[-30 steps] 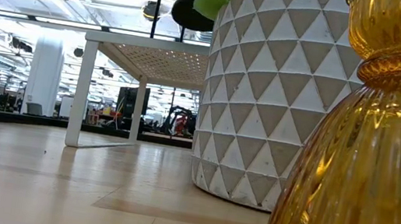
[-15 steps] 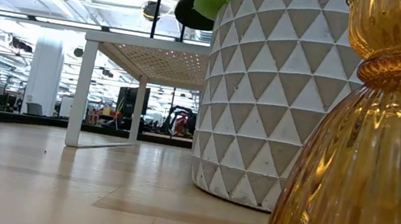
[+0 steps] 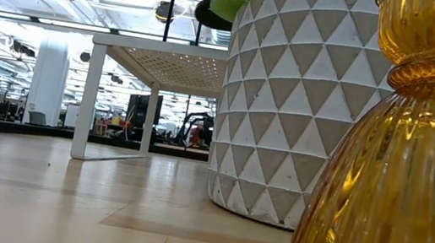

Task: Pick & Place candle stick holders
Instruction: Put the black candle holder on the shelf, then put the top orange transparent candle holder on the shelf

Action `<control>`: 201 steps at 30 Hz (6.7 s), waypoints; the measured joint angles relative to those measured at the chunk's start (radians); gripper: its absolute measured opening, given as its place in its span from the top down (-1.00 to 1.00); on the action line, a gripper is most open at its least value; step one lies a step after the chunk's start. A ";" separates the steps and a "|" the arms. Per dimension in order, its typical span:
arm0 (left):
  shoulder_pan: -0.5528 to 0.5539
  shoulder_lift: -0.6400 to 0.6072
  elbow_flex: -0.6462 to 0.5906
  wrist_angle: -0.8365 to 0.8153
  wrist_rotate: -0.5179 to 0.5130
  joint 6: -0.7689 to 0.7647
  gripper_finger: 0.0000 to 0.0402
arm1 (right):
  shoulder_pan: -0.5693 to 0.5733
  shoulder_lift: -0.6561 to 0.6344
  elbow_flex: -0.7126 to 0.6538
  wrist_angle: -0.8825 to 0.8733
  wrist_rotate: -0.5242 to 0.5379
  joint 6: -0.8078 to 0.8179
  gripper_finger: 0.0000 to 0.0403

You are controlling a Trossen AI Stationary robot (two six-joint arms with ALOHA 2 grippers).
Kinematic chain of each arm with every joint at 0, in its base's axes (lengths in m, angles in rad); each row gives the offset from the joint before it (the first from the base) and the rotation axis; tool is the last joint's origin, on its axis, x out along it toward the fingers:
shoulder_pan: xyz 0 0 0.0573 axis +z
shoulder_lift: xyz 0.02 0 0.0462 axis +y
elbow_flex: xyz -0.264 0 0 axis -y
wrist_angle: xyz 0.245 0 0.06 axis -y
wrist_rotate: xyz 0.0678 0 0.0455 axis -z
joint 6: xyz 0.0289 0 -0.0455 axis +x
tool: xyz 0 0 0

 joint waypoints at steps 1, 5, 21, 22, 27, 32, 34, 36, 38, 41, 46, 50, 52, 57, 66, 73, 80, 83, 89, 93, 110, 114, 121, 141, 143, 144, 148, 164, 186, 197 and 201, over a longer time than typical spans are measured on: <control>-0.006 -0.005 0.000 -0.001 -0.001 0.000 0.75 | 0.000 -0.006 0.000 -0.005 -0.001 -0.002 0.98; -0.009 -0.039 0.000 -0.031 0.004 0.000 0.74 | -0.001 -0.047 0.000 -0.041 0.002 -0.025 0.98; -0.093 -0.224 0.000 -0.268 0.005 0.000 0.85 | -0.154 -0.131 -0.197 0.147 -0.048 0.041 1.00; -0.098 -0.225 0.000 -0.267 0.005 0.000 0.86 | -0.172 -0.129 -0.213 0.177 -0.070 0.060 1.00; -0.111 -0.225 0.000 -0.273 0.004 0.000 0.92 | -0.239 -0.093 -0.233 0.259 -0.144 0.110 1.00; -0.111 -0.225 0.000 -0.274 0.004 0.000 0.96 | -0.274 -0.061 -0.232 0.306 -0.184 0.129 1.00; -0.111 -0.225 0.000 -0.277 0.004 0.000 0.97 | -0.284 -0.058 -0.233 0.298 -0.186 0.140 1.00; -0.111 -0.225 0.000 -0.278 0.004 0.000 0.97 | -0.289 -0.051 -0.232 0.312 -0.186 0.140 1.00; -0.111 -0.225 0.000 -0.278 0.003 0.000 0.96 | -0.289 -0.043 -0.232 0.317 -0.185 0.142 1.00; -0.111 -0.225 0.000 -0.278 0.003 0.000 0.95 | -0.289 -0.043 -0.222 0.313 -0.185 0.152 1.00; -0.110 -0.224 0.000 -0.278 -0.008 0.001 0.97 | -0.287 -0.005 -0.202 0.296 -0.185 0.170 1.00; -0.110 -0.224 0.000 -0.278 -0.009 0.001 0.96 | -0.288 0.042 -0.168 0.307 -0.184 0.174 1.00; -0.110 -0.224 0.000 -0.278 -0.010 0.000 0.95 | -0.287 0.070 -0.148 0.315 -0.183 0.175 1.00; -0.110 -0.224 0.000 -0.279 -0.011 0.000 0.96 | -0.289 0.080 -0.135 0.309 -0.204 0.174 1.00; -0.110 -0.224 0.000 -0.282 -0.011 0.000 0.95 | -0.289 0.067 -0.135 0.280 -0.207 0.155 1.00; -0.110 -0.224 0.000 -0.282 -0.011 0.000 0.97 | -0.289 0.065 -0.133 0.252 -0.207 0.155 0.95; -0.110 -0.224 0.000 -0.283 -0.011 -0.001 0.95 | -0.289 0.070 -0.138 0.209 -0.207 0.154 0.64; -0.110 -0.224 0.000 -0.285 -0.011 -0.007 0.96 | -0.290 0.068 -0.138 0.195 -0.207 0.138 0.51; -0.110 -0.224 0.000 -0.286 -0.011 -0.007 0.96 | -0.290 -0.003 -0.138 0.103 -0.207 0.080 0.27; -0.110 -0.224 0.000 -0.289 -0.011 -0.008 0.95 | -0.290 -0.096 -0.138 -0.018 -0.206 0.028 0.15; -0.110 -0.224 0.000 -0.293 -0.011 -0.008 0.96 | -0.164 -0.526 -0.137 -0.948 -0.151 0.133 0.48; -0.110 -0.224 -0.001 -0.294 -0.011 -0.008 0.97 | -0.092 -0.568 -0.137 -1.101 -0.128 0.298 0.60; -0.110 -0.224 -0.001 -0.301 -0.011 -0.008 0.96 | 0.049 -0.581 -0.137 -1.261 -0.131 0.585 0.68; -0.110 -0.223 -0.001 -0.305 -0.011 -0.008 0.96 | 0.515 -0.463 -0.136 -1.169 0.050 1.038 0.69; -0.110 -0.223 -0.001 -0.304 -0.011 -0.008 0.96 | 0.561 -0.436 -0.136 -1.157 0.056 1.075 0.69; -0.110 -0.223 -0.001 -0.304 -0.011 -0.008 0.97 | 0.583 -0.422 -0.136 -1.154 0.060 1.089 0.69; -0.110 -0.223 -0.001 -0.304 -0.011 -0.008 0.96 | 0.652 -0.371 -0.136 -1.158 0.083 1.147 0.69; -0.110 -0.223 -0.001 -0.304 -0.011 -0.019 0.96 | 0.679 -0.215 -0.136 -1.172 0.139 1.126 0.69; -0.110 -0.223 -0.001 -0.307 -0.011 -0.019 0.95 | 0.698 -0.192 -0.136 -1.171 0.218 1.158 0.69; -0.110 -0.223 -0.001 -0.308 -0.011 -0.019 0.95 | 0.769 -0.192 -0.137 -1.171 0.304 1.249 0.69; -0.110 -0.223 -0.001 -0.308 -0.011 -0.019 0.95 | 0.781 -0.192 -0.160 -1.161 0.332 1.285 0.69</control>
